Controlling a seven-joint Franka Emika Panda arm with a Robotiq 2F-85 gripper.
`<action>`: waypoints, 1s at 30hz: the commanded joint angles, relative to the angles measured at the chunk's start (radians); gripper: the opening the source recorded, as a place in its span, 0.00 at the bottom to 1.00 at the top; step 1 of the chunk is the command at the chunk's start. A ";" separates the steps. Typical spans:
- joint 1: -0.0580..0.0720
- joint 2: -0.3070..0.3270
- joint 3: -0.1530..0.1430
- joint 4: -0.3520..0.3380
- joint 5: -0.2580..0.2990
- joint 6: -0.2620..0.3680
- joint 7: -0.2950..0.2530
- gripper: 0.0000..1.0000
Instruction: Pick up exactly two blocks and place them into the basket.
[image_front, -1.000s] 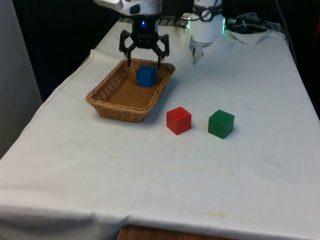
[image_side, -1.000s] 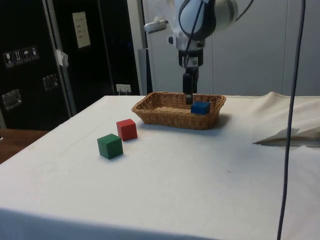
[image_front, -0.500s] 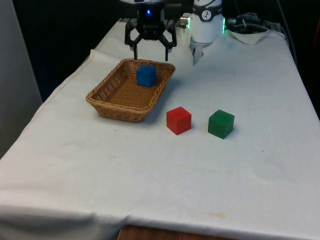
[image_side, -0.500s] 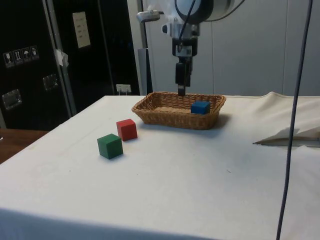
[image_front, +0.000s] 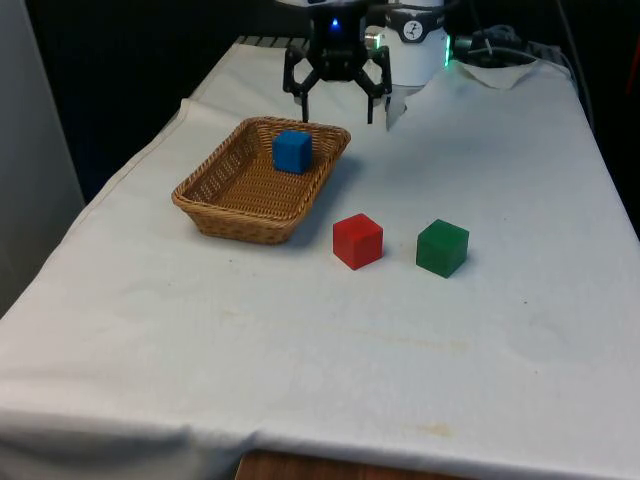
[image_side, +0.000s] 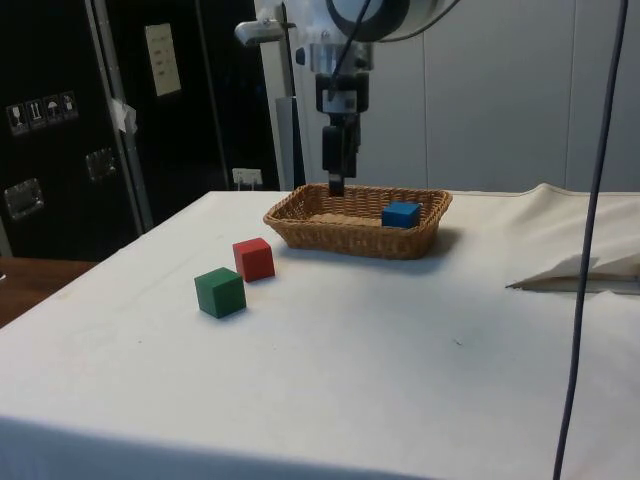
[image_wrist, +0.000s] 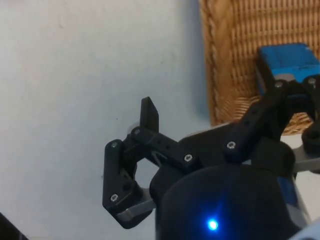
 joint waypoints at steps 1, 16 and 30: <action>0.006 0.009 0.004 0.011 -0.006 -0.009 0.019 1.00; 0.013 0.050 0.104 0.082 0.003 -0.044 0.107 1.00; 0.016 0.118 0.192 0.172 -0.006 -0.065 0.198 1.00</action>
